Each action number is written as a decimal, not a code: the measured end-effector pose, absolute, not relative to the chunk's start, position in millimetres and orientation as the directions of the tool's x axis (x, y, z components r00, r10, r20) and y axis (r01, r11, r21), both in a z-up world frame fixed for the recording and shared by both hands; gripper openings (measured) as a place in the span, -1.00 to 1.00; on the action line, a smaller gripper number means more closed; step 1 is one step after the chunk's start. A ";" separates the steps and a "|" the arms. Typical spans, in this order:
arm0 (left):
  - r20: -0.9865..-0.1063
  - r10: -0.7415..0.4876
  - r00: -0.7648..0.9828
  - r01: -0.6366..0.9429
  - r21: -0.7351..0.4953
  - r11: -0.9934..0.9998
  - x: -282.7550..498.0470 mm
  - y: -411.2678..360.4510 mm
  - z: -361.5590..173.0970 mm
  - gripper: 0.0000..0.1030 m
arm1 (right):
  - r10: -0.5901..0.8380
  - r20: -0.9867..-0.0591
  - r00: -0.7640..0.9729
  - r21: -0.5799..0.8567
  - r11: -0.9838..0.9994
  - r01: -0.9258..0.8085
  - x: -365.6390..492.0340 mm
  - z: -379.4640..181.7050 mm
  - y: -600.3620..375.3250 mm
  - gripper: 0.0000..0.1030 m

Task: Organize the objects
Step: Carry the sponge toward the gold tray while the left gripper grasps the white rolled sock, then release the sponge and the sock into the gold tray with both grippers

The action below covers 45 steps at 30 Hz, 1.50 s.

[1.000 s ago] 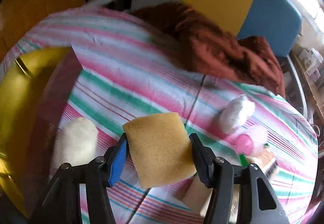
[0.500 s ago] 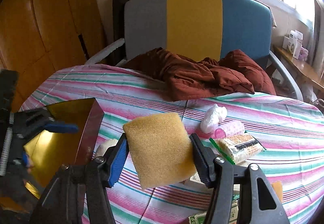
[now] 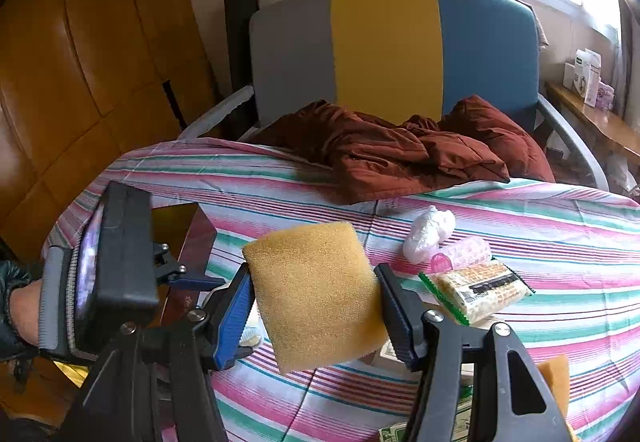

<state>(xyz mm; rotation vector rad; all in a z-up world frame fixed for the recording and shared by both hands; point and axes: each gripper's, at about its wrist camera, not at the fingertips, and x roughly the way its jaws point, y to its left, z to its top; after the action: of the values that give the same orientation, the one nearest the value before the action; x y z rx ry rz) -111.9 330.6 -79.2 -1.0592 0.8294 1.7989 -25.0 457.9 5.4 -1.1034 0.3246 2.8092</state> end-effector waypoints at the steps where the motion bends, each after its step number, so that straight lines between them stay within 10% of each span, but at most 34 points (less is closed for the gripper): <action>1: -0.896 0.359 -0.260 -0.903 0.094 -0.419 -112.1 326.0 -74.7 0.27 | 0.024 -0.681 -0.732 0.161 -0.970 -0.183 -24.0 5.9 459.3 0.17; 14: -0.762 0.506 -0.404 -0.768 -0.018 -0.640 -93.7 218.7 25.1 0.28 | -0.060 -0.657 -0.752 0.192 -0.977 -0.090 -24.0 7.9 438.5 0.17; 29: -0.785 0.287 -0.549 -0.374 -0.076 -0.924 -83.5 47.5 -23.3 0.31 | -0.226 -0.763 -0.605 0.176 -0.974 0.141 -68.8 -5.7 290.2 0.17; 36: -0.745 0.280 -0.606 -0.289 -0.122 -0.949 -75.8 21.2 -25.1 0.77 | -0.247 -0.788 -0.563 0.216 -0.969 0.123 -123.2 -8.6 231.0 0.31; 45: -0.692 0.266 -0.671 -0.242 -0.134 -0.961 -65.2 6.3 -10.4 0.88 | -0.255 -0.748 -0.613 0.246 -0.964 0.101 -129.3 4.0 210.7 0.51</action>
<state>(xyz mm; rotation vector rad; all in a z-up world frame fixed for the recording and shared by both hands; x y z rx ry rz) -65.2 6.3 -10.4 -1.1021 -0.0451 2.6419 -129.3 210.7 4.0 -1.4391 0.3009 3.0005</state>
